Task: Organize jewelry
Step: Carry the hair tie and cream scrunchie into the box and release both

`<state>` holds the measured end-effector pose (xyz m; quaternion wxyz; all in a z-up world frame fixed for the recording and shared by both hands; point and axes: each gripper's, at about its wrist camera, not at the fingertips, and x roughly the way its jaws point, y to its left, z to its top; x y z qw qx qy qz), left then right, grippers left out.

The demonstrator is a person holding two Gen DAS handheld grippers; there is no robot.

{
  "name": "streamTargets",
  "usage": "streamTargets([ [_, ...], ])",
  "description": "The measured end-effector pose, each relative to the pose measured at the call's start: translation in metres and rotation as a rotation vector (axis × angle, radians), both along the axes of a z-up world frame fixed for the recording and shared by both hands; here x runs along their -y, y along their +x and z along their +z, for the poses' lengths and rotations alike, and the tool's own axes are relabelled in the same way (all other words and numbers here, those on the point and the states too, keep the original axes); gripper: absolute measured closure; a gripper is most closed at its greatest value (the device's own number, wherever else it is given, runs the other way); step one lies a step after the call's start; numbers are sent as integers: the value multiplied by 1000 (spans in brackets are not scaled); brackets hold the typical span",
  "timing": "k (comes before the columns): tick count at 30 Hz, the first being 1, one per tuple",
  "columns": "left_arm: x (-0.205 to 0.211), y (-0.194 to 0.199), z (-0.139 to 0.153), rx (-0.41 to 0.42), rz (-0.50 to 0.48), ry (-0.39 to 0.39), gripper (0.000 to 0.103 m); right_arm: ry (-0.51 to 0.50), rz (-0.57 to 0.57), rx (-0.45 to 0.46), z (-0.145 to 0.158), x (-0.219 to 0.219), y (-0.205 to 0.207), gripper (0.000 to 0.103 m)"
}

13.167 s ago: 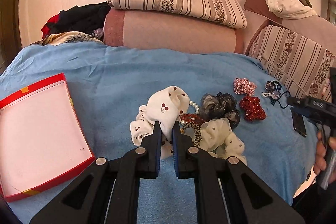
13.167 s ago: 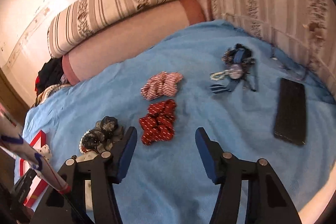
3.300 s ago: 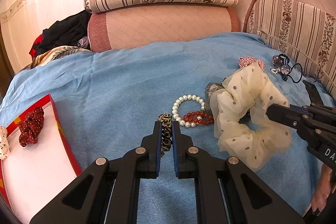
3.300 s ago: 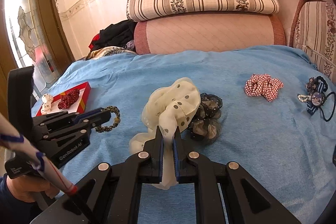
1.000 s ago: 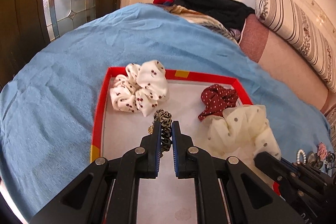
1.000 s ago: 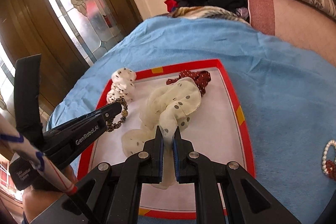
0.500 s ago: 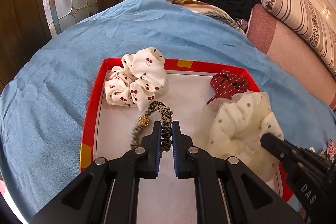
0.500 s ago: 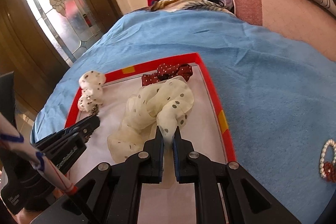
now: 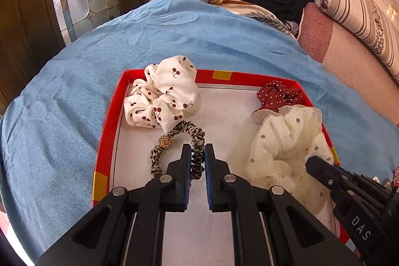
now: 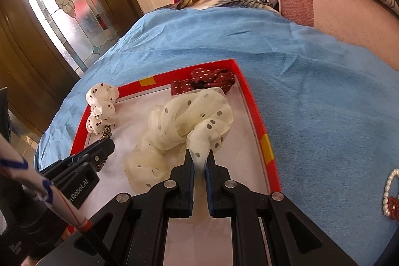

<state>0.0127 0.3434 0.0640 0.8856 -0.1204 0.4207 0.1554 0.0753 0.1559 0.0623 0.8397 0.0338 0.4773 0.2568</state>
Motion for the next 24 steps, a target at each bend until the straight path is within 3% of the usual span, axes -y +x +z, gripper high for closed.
streamTargets([
  [4, -3, 2, -2, -8, 18, -3, 92, -2, 12, -2, 0, -9, 1, 94],
  [8, -5, 1, -3, -10, 28, -2, 82, -15, 23, -1, 0, -15, 1, 91],
  [15, -5, 0, -1, -2, 31, 1, 75, -6, 16, -13, 0, -12, 1, 87],
  [19, -4, -1, 2, 13, 38, 6, 62, 4, 18, -9, 4, -9, -2, 76],
  [24, -3, -2, 5, 18, 41, 9, 61, 8, 19, 5, 10, -5, -7, 75],
])
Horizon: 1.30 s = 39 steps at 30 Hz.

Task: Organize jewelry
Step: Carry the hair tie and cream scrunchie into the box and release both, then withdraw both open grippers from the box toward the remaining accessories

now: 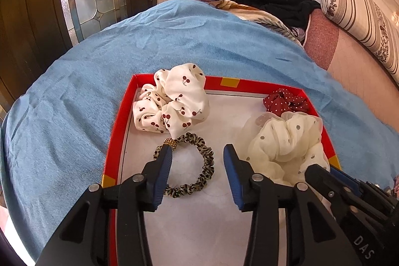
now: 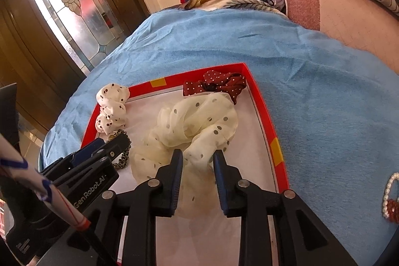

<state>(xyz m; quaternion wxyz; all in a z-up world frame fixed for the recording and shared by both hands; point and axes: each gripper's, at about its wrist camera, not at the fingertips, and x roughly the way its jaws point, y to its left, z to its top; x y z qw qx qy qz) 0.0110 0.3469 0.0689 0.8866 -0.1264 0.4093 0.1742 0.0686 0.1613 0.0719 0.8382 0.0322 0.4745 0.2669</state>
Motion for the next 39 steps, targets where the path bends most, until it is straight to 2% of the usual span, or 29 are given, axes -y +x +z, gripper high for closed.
streamTargets([
  [19, 16, -9, 25, 107, 7, 15, 56, 18, -34, 38, 25, 45, -27, 76],
  [30, 49, -6, 30, 129, -40, 46, 56, 40, -76, 49, 37, 105, -49, 76],
  [39, 88, -3, 32, 144, -145, 72, 55, 36, -142, 56, 38, 164, -62, 76],
])
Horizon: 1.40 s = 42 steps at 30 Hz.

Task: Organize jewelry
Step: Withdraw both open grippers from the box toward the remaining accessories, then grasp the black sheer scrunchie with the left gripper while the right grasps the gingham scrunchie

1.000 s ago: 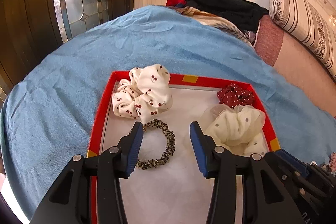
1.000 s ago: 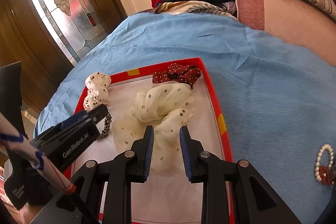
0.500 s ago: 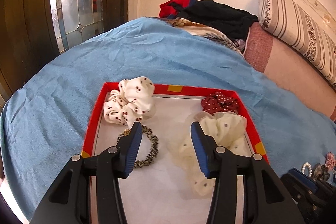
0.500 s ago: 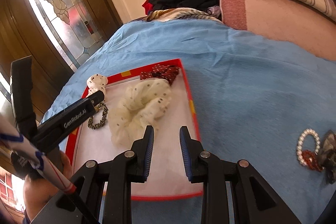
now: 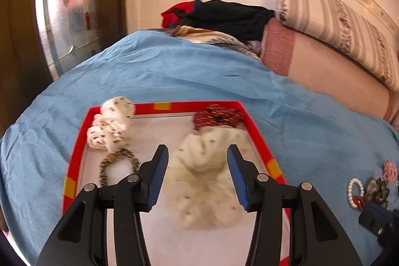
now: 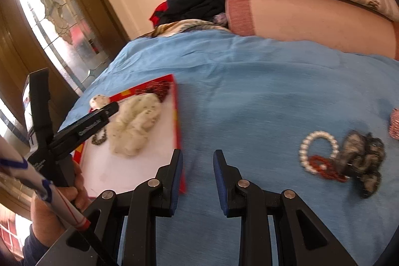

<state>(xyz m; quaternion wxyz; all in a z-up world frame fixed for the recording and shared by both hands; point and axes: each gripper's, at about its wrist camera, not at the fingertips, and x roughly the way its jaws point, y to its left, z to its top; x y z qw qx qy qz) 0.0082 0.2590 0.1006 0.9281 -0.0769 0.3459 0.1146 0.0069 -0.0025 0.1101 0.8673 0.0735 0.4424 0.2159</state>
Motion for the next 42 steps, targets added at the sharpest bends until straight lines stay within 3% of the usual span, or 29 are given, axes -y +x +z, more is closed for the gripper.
streamTargets([
  [6, 44, -5, 0, 17, -122, 38, 55, 0, -135, 11, -2, 75, -5, 76],
  [12, 104, -19, -9, 10, -303, 16, 54, 46, -307, 10, -4, 157, -5, 76],
  [19, 172, -37, -32, -49, -531, -8, 54, 32, -516, 31, -24, 245, -3, 76],
  [23, 200, -39, -44, -110, -594, -22, 54, 130, -623, 44, -14, 294, 7, 76],
  [32, 290, -22, -33, -186, -762, -167, 54, 246, -725, 20, -12, 336, 1, 76],
  [40, 358, 22, -43, -203, -778, -44, 54, 337, -767, -13, -21, 362, -1, 76],
  [42, 365, 30, -51, -224, -768, -21, 68, 329, -769, -20, -22, 364, 3, 76],
])
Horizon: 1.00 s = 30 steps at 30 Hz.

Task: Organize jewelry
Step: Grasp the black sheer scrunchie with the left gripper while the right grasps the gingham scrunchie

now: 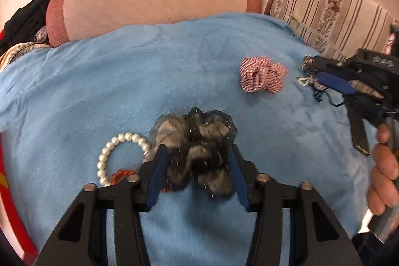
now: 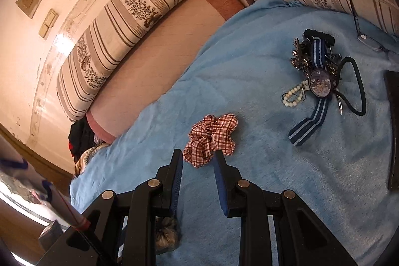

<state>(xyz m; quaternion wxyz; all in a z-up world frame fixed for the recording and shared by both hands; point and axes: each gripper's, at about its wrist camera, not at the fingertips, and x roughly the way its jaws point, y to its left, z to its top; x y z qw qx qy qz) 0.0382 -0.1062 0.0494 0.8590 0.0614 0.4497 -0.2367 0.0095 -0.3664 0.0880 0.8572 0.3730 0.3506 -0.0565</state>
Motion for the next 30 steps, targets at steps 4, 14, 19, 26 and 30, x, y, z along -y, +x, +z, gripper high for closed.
streamTargets([
  [4, -7, -4, -5, 19, 10, -10, 87, 4, 0, -15, -5, 3, 8, 69],
  [14, -23, -10, -9, 27, 5, -40, 87, -70, -1, -140, -46, -1, 58, 55],
  [19, -29, -7, -11, 36, 10, -73, 88, -53, 41, -155, -61, 0, 69, 99],
  [26, -46, -14, 13, 76, 32, -117, 88, -171, 37, -22, -4, -18, 45, 99],
  [30, -62, -21, 31, 95, 67, -138, 88, -170, 68, 58, 20, -27, 28, 99],
])
